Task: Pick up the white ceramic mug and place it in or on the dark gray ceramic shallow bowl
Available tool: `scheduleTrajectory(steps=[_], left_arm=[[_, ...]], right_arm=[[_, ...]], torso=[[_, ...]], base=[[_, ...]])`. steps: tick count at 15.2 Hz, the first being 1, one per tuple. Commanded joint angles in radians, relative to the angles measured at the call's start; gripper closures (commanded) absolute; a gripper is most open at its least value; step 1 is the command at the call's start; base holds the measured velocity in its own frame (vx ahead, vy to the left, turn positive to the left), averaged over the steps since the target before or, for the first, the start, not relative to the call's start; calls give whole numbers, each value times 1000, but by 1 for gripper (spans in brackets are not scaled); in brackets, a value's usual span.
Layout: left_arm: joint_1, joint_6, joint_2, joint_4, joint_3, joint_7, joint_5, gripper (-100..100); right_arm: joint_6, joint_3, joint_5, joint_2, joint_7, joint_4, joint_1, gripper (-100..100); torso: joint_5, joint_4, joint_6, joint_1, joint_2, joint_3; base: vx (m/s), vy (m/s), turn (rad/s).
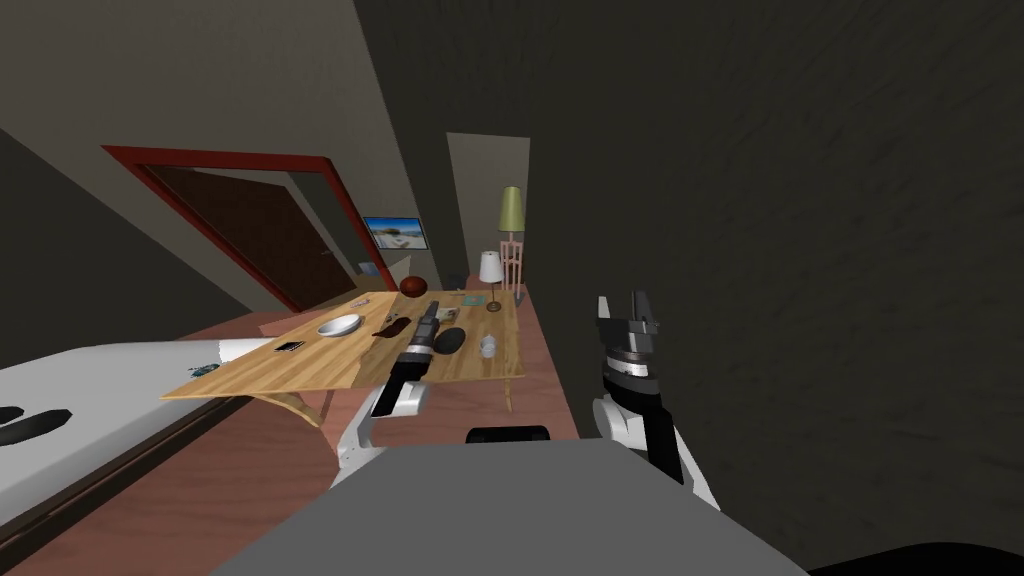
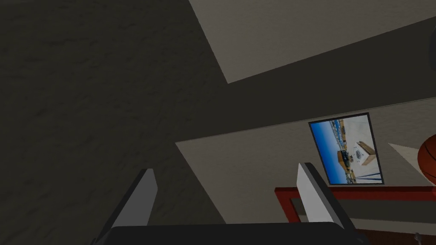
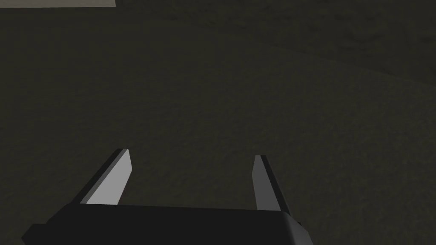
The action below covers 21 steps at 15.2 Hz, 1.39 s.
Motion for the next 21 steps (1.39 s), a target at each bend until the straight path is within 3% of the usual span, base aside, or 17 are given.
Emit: scheduleTrajectory(steps=[1,2,4,5,7,8,10,11,13,14,16,17,19,20,21], left_arm=[[-4,32,4,17,-3,-1,1,-100],[-42,66,18,62,-5,-1,7,-100],[-42,84,18,69,-5,-1,7,-100],[-80,111,33,111,-6,-1,13,-100],[-81,138,33,123,-6,-1,13,-100],[-121,165,47,166,-7,-1,19,-100],[-121,193,47,179,-7,-1,19,-100],[-162,218,59,223,-9,-1,26,-100],[-162,249,59,237,-9,-1,26,-100],[-199,279,72,267,-10,-2,33,-100],[-205,307,72,297,-10,-2,33,-100],[-247,332,83,337,-11,-2,39,-100],[-247,365,83,357,-11,-2,39,-100],[-290,394,93,391,-13,-2,46,-100],[-290,418,93,409,-13,-2,46,-100]], right_arm=[[0,0,0,0,0,0,0,0],[0,0,0,0,0,0,0,0],[0,0,0,0,0,0,0,0],[0,0,0,0,0,0,0,0],[0,0,0,0,0,0,0,0],[0,0,0,0,0,0,0,0],[0,0,0,0,0,0,0,0],[0,0,0,0,0,0,0,0],[0,0,0,0,0,0,0,0],[0,0,0,0,0,0,0,0],[0,0,0,0,0,0,0,0],[0,0,0,0,0,0,0,0],[0,0,0,0,0,0,0,0],[0,0,0,0,0,0,0,0],[0,0,0,0,0,0,0,0]], torso=[[0,0,0,0,0,0],[0,0,0,1,0,0],[0,0,0,0,0,0],[0,0,0,1,0,0],[0,0,0,0,0,0],[0,0,0,1,1,0],[0,0,0,1,0,0],[0,0,0,1,0,0],[0,0,0,0,0,0],[0,0,0,1,0,0],[0,0,0,1,0,0],[0,0,0,1,0,0],[0,0,0,1,0,0],[0,0,0,1,0,0],[0,0,0,0,0,0]], base=[[8,-55,11],[7,-60,18],[8,-57,20],[7,-59,23],[1,-54,15],[1,-57,22],[7,-58,15],[6,-57,23],[8,-56,12],[15,-54,21],[10,-53,12],[4,-56,16],[4,-56,12],[8,-70,17],[8,-76,15]])
